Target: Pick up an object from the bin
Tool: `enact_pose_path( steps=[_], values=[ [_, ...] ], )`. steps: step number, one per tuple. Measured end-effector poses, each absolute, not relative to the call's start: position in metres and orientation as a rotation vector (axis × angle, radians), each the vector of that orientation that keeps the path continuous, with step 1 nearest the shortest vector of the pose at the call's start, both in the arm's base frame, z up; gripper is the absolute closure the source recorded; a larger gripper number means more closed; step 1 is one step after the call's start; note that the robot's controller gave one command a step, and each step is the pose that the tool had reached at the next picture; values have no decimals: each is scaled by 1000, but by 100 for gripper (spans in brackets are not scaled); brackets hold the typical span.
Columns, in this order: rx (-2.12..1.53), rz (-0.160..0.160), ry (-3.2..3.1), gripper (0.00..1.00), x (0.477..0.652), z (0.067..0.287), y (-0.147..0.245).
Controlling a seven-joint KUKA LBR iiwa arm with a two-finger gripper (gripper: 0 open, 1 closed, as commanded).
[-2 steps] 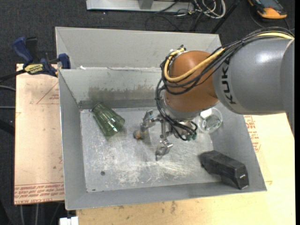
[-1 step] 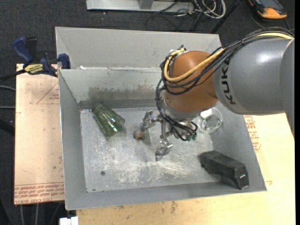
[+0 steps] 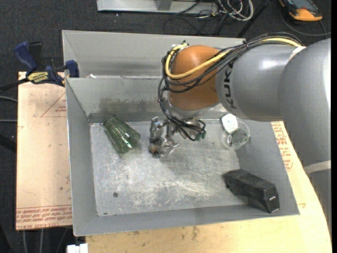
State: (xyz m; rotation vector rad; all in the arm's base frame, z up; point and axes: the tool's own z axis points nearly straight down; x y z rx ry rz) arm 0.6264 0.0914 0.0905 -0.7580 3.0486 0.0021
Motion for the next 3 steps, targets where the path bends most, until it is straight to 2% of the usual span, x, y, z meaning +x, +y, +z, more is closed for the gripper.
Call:
enact_pose_path(
  steps=[1, 2, 3],
  values=[
    [-757, 3, 3048, 100, 626, 91, 91],
    [-780, 2, 3041, 100, 632, 117, 94],
    [-771, 2, 3044, 100, 625, 161, 94]
  ],
)
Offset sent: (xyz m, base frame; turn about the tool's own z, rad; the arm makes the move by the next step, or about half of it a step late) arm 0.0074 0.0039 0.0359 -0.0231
